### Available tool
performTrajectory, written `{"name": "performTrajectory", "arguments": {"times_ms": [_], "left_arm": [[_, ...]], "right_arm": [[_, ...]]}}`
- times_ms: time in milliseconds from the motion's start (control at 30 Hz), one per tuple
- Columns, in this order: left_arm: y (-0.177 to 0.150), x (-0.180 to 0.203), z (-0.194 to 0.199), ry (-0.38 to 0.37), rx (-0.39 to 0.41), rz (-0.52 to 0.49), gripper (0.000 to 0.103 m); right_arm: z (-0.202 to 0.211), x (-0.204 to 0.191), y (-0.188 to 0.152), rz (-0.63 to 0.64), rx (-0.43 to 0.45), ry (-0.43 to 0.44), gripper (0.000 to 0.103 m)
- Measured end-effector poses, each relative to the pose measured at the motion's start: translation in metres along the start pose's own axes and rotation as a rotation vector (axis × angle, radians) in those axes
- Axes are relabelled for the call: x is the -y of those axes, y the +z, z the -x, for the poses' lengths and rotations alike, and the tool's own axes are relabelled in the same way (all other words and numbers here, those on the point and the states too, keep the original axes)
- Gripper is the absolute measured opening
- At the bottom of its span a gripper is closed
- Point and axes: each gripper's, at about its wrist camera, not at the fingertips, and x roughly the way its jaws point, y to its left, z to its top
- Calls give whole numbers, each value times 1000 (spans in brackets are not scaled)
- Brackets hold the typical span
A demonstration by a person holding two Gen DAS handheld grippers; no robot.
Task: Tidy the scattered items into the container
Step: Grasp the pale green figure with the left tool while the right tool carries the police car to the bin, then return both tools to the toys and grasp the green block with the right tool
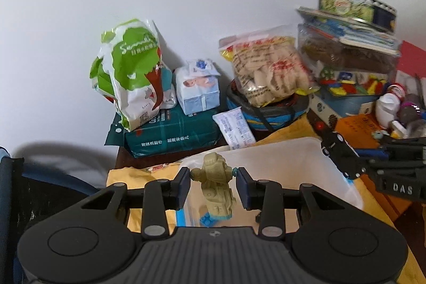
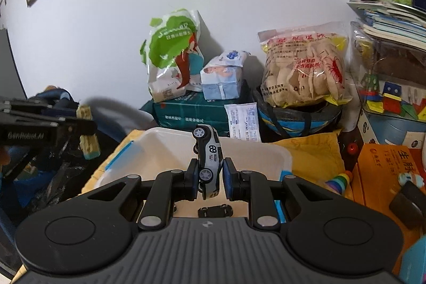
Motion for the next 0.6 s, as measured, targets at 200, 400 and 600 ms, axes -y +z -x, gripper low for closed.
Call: {"name": "performTrajectory", "arguments": {"times_ms": [200,400,600], "left_arm": [[-3,3,-27,55,-47,-58,61],[-35,3,-11,39,-30,-70,61],[-109,5,13,10,-71,-19,66]], "right_arm": [[-19,2,2,36,-29,-28,55],[-4,9,-17,17,-19,-28,55],[24,8,-77,-14,-39,-93,55]]}}
